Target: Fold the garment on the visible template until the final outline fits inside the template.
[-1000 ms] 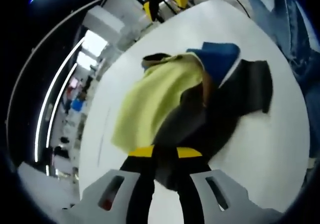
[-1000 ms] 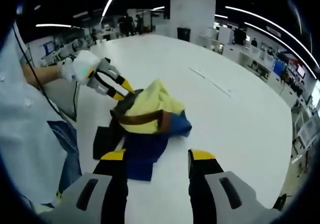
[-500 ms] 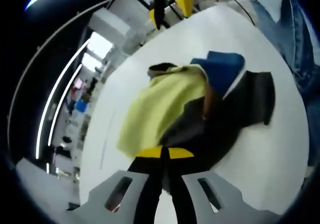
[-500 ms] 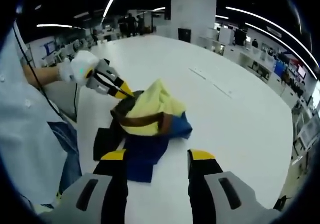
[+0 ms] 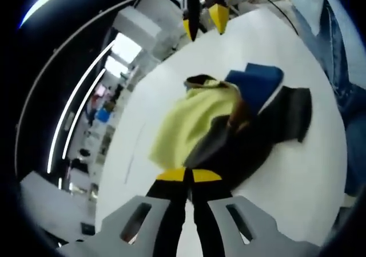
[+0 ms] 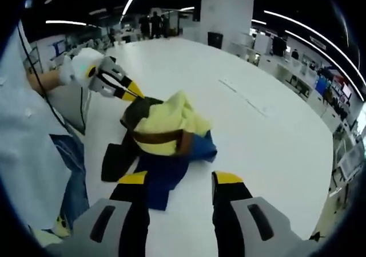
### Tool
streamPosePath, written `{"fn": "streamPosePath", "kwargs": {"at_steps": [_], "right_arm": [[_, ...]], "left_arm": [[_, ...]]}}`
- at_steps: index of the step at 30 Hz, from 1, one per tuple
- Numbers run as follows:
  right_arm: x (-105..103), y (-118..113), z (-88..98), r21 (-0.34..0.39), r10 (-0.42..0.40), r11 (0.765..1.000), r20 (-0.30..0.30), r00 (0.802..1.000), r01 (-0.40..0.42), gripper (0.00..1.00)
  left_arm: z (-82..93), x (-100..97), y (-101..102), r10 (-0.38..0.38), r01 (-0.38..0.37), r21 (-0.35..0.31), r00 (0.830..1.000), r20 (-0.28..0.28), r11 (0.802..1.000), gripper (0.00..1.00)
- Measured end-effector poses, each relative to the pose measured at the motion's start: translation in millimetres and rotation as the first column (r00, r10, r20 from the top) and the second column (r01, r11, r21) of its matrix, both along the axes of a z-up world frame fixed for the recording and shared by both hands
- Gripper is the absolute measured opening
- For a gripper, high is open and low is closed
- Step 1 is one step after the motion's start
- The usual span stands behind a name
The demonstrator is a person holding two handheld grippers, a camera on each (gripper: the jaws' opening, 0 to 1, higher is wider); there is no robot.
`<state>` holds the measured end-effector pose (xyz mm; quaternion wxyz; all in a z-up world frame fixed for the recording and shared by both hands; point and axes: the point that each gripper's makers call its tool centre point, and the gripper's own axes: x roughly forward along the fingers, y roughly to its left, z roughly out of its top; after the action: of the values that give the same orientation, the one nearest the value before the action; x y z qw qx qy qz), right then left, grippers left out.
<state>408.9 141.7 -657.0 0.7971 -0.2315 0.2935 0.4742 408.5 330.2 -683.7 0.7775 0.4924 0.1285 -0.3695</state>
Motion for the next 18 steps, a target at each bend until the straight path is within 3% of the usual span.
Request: {"fn": "streamPosePath", "kwargs": {"at_steps": [18], "right_arm": [[10.5, 15.4, -5.2, -0.076, 0.095, 0.993, 0.065, 0.993, -0.090, 0.34]], "left_arm": [[25.2, -0.2, 32.9, 0.126, -0.121, -0.069, 0.989, 0.078, 0.990, 0.00]]}}
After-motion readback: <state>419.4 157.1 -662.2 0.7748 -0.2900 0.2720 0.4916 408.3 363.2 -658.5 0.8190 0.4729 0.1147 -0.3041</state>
